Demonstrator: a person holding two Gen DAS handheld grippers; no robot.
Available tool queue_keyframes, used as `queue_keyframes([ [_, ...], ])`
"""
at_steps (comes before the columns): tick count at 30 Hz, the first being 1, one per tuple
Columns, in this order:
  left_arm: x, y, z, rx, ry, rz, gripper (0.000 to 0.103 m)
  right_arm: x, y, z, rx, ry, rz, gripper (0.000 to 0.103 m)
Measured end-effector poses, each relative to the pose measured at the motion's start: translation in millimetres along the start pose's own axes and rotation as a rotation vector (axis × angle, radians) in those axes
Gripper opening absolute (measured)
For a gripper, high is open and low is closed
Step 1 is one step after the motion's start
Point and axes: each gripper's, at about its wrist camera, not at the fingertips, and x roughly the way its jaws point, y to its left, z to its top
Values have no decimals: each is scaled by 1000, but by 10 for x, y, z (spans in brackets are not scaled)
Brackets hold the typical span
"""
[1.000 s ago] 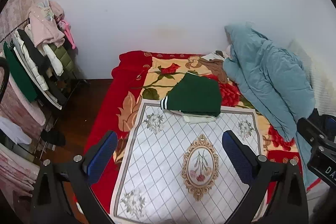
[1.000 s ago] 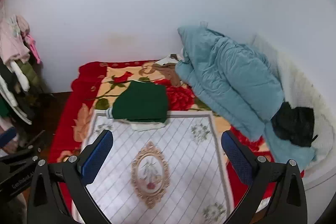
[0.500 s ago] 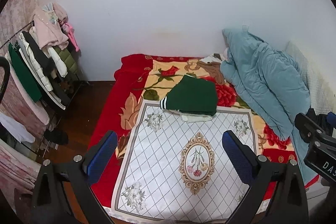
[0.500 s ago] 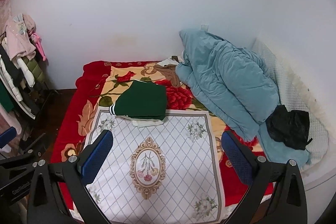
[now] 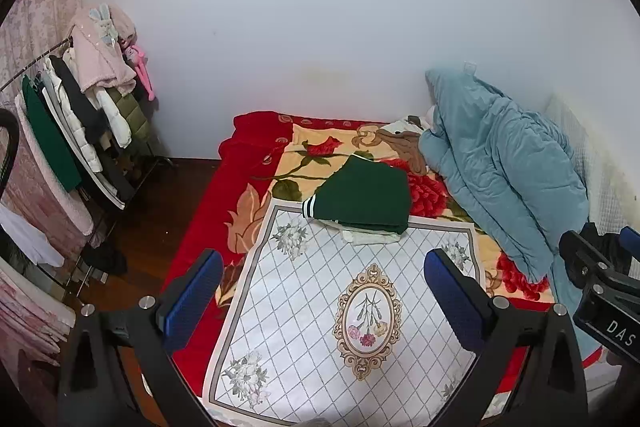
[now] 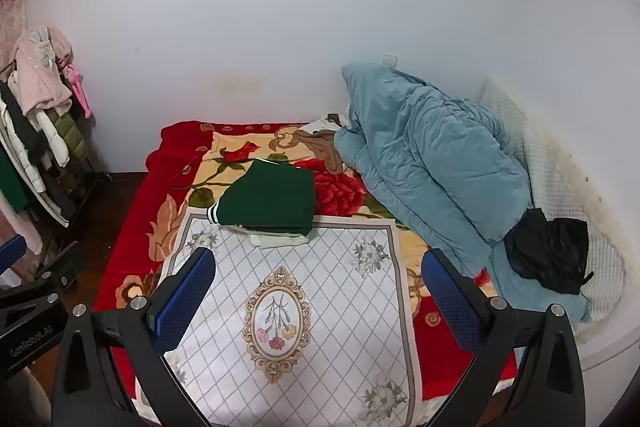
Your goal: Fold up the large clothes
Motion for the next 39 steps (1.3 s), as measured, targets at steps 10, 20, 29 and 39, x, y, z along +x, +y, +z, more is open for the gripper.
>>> queue_keyframes([
  [10,-91,-81,15,9,-18,0,103,2,14,-1,-6,2,4,103],
  [20,-109,-118,72,11,-26,-1,103,-31,35,-6,1,-5,-1,103],
  [29,-127,-119,80,7,-21,-4,103,-78,48,-26,-8,-7,-6,103],
  [39,-152,-123,84,5,-28,-4,103,-171,-10,-129,-1,-12,-5,103],
])
